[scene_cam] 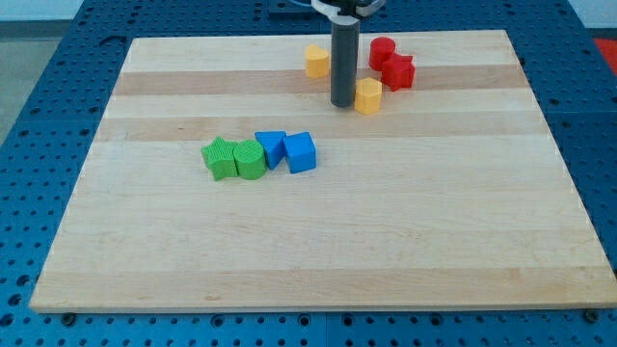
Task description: Slide the yellow hexagon closer to the red star
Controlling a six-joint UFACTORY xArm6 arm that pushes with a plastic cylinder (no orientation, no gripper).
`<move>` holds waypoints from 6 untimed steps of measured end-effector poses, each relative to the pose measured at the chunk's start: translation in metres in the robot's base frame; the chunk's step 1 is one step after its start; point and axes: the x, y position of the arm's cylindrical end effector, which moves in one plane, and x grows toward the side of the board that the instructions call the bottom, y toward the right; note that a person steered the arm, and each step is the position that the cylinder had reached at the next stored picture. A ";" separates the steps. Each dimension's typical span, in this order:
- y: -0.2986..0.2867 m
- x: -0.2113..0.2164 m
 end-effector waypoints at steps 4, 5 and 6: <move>0.009 0.028; -0.007 0.022; 0.002 0.003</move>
